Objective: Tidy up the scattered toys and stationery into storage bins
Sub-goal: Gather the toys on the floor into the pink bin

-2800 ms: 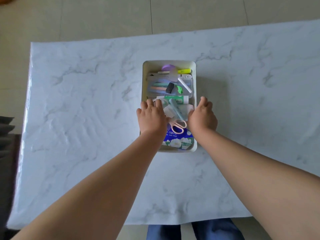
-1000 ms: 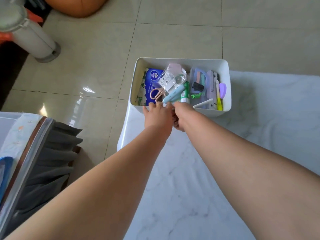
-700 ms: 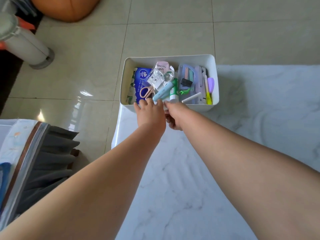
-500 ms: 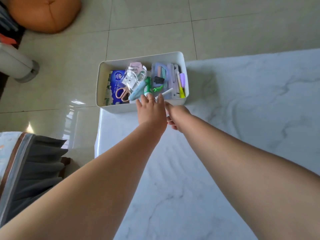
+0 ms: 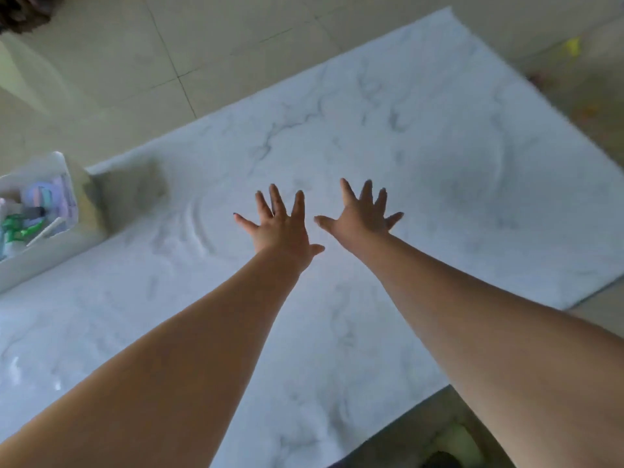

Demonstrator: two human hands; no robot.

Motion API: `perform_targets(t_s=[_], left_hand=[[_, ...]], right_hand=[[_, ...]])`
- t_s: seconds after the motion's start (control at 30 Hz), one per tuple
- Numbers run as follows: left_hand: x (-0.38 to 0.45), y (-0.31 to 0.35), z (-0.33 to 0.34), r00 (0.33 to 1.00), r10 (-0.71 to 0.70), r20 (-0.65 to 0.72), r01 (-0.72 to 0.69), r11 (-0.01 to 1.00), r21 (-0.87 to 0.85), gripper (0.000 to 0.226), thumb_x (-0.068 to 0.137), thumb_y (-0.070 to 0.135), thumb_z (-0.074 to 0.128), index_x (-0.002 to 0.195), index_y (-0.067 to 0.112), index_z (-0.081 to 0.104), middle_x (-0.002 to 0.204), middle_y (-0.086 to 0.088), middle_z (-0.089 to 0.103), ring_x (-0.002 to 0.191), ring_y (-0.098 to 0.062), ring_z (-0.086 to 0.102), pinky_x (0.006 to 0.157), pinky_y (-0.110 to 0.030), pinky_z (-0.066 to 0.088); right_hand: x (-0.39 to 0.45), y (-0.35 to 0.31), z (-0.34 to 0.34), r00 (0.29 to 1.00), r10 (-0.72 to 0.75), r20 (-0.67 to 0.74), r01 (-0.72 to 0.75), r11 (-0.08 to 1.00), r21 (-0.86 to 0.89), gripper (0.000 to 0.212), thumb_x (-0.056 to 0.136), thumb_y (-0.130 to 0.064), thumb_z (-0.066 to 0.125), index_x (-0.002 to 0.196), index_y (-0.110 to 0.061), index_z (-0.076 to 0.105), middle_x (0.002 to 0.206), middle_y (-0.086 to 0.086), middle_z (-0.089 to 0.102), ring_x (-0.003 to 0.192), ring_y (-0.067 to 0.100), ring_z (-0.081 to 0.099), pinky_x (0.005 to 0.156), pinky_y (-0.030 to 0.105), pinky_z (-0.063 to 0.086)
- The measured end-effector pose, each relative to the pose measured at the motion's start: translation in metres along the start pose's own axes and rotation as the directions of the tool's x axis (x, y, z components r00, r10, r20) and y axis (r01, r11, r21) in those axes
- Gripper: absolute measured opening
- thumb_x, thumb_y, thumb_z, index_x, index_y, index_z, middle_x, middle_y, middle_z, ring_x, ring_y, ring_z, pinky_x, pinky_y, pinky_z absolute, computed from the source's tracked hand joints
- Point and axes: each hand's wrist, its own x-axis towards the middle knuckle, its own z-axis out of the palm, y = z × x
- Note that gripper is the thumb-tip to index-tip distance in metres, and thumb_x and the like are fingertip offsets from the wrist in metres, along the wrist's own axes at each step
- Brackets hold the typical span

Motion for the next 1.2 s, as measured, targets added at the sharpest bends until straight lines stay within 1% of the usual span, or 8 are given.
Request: perform_targets(t_s=[0.17,0.4,0.63,0.9,1.0,1.07,1.1,1.2], left_hand=[[-0.014,0.196,-0.037,0.992,0.128,0.012,-0.128,0.991,0.048,0.116,0.07,0.082,0.048,0.144,0.036,-0.028,0.151,-0.01,-0.038,0.142,-0.034,-0.027,0.102,-0.076,0.009],[-0.02,0.406,-0.085,0.967,0.252,0.046,-0.256,0.96,0.115,0.125,0.064,0.085,0.052,0.141,0.037,-0.033,0.145,-0.009,-0.046,0.138,-0.036,-0.033,0.1,-0.078,0.01],[0.009,0.521,-0.115,0.95,0.302,0.08,-0.31,0.944,0.113,0.126,0.062,0.087,0.051,0.141,0.038,-0.034,0.144,-0.008,-0.048,0.138,-0.035,-0.034,0.102,-0.076,0.012],[0.093,0.661,-0.154,0.945,0.302,0.124,-0.315,0.944,0.1,0.129,0.058,0.089,0.052,0.143,0.038,-0.031,0.147,-0.008,-0.044,0.139,-0.035,-0.032,0.101,-0.077,0.011],[0.115,0.706,-0.166,0.945,0.295,0.14,-0.314,0.939,0.139,0.127,0.059,0.088,0.051,0.143,0.038,-0.031,0.146,-0.007,-0.045,0.137,-0.036,-0.035,0.101,-0.077,0.01],[0.126,0.736,-0.173,0.94,0.294,0.172,-0.317,0.94,0.127,0.127,0.06,0.087,0.053,0.143,0.038,-0.03,0.146,-0.007,-0.045,0.137,-0.035,-0.036,0.101,-0.077,0.008],[0.139,0.783,-0.178,0.939,0.287,0.189,-0.311,0.944,0.114,0.128,0.06,0.086,0.054,0.143,0.038,-0.03,0.146,-0.007,-0.046,0.136,-0.035,-0.036,0.101,-0.077,0.008],[0.15,0.817,-0.186,0.932,0.278,0.233,-0.303,0.95,0.079,0.127,0.061,0.083,0.057,0.143,0.039,-0.03,0.145,-0.006,-0.046,0.136,-0.034,-0.037,0.102,-0.077,0.006]], right_hand=[[0.009,0.198,-0.098,0.993,0.012,-0.121,-0.035,0.98,-0.194,0.107,0.078,-0.069,0.057,0.15,-0.038,-0.016,0.159,0.009,-0.022,0.146,0.036,-0.018,0.109,0.071,0.0],[0.024,0.384,-0.195,0.974,0.149,-0.169,-0.175,0.973,-0.152,0.112,0.075,-0.073,0.058,0.15,-0.038,-0.017,0.157,0.01,-0.027,0.144,0.038,-0.022,0.108,0.072,0.0],[0.066,0.474,-0.248,0.968,0.208,-0.142,-0.218,0.974,-0.059,0.112,0.075,-0.066,0.064,0.15,-0.039,-0.015,0.157,0.01,-0.028,0.145,0.037,-0.019,0.109,0.07,-0.001],[0.18,0.572,-0.326,0.968,0.214,-0.13,-0.222,0.974,-0.047,0.112,0.073,-0.063,0.069,0.151,-0.041,-0.008,0.16,0.006,-0.019,0.146,0.037,-0.015,0.108,0.07,-0.003],[0.215,0.608,-0.352,0.971,0.189,-0.147,-0.206,0.972,-0.115,0.109,0.075,-0.066,0.065,0.151,-0.039,-0.008,0.16,0.009,-0.018,0.146,0.038,-0.013,0.107,0.07,-0.004],[0.234,0.629,-0.367,0.974,0.171,-0.149,-0.191,0.972,-0.138,0.108,0.075,-0.065,0.065,0.151,-0.038,-0.007,0.16,0.009,-0.016,0.146,0.038,-0.013,0.108,0.071,-0.004],[0.257,0.666,-0.389,0.976,0.171,-0.134,-0.191,0.969,-0.159,0.107,0.076,-0.065,0.064,0.151,-0.038,-0.007,0.16,0.009,-0.016,0.146,0.038,-0.013,0.109,0.071,-0.004],[0.275,0.697,-0.401,0.984,0.14,-0.112,-0.161,0.965,-0.208,0.104,0.077,-0.064,0.063,0.152,-0.038,-0.004,0.16,0.009,-0.016,0.146,0.039,-0.015,0.109,0.07,-0.004]])
